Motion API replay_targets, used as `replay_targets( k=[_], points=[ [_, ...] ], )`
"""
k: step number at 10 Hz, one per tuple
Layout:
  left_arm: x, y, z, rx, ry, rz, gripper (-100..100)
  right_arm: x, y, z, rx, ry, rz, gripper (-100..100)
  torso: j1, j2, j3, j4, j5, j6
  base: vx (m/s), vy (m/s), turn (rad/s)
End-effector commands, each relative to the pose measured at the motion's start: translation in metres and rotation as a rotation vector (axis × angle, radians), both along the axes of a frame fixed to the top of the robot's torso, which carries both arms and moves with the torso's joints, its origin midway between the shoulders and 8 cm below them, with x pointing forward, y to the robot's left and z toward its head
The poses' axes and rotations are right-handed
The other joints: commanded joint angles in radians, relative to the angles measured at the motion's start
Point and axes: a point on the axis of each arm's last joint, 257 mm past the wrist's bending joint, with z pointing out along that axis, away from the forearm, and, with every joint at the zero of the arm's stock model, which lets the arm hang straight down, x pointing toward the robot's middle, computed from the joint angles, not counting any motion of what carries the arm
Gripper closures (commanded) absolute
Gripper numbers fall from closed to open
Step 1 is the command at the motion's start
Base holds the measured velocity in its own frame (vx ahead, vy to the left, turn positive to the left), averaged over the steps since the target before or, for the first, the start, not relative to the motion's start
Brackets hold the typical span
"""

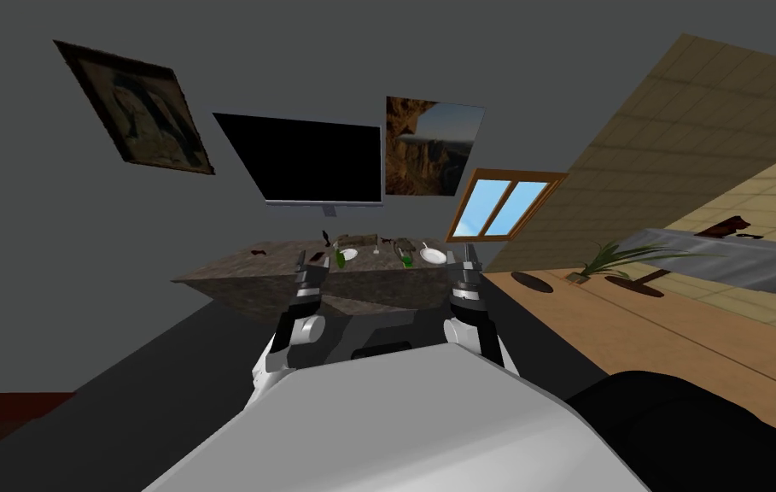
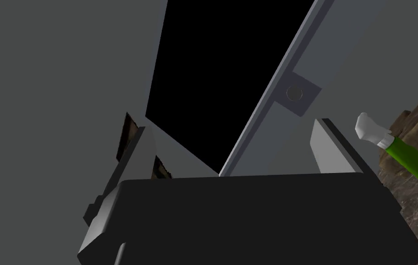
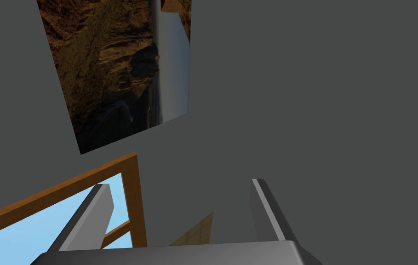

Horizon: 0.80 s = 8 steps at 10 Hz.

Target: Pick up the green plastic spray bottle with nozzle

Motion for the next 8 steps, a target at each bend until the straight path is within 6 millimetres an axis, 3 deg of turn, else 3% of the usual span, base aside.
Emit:
replay_targets(
  k=[1, 2, 3, 5, 8],
  points=[
    [0.018, -0.001, -0.007, -0.052, 0.030, -0.032, -100, 0.000, 0.000, 0.000, 0.000, 0.000, 0.000, 0, 0.000, 0.000, 0.000, 0.000, 0.000, 0.000, -0.090, 0.001, 0.011],
    [0.033, 0.000, -0.018, -0.098, 0.064, -0.056, -100, 0.000, 0.000, 0.000, 0.000, 0.000, 0.000, 0, 0.001, -0.001, -0.001, 0.000, 0.000, 0.000, -0.122, -0.004, 0.012],
    [0.034, -0.002, -0.014, -0.098, 0.057, -0.059, -100, 0.000, 0.000, 0.000, 0.000, 0.000, 0.000, 0, 0.000, 0.000, 0.000, 0.000, 0.000, 0.000, -0.097, 0.003, 0.006],
    [0.062, -0.002, -0.032, -0.191, 0.121, -0.106, -100, 0.000, 0.000, 0.000, 0.000, 0.000, 0.000, 0, 0.000, -0.001, -0.001, 0.000, 0.000, 0.000, -0.098, 0.001, 0.024],
    [0.081, -0.005, -0.036, -0.237, 0.146, -0.135, -100, 0.000, 0.000, 0.000, 0.000, 0.000, 0.000, 0, 0.001, -0.003, -0.002, -0.001, 0.000, 0.000, -0.066, 0.008, 0.015]
  ],
)
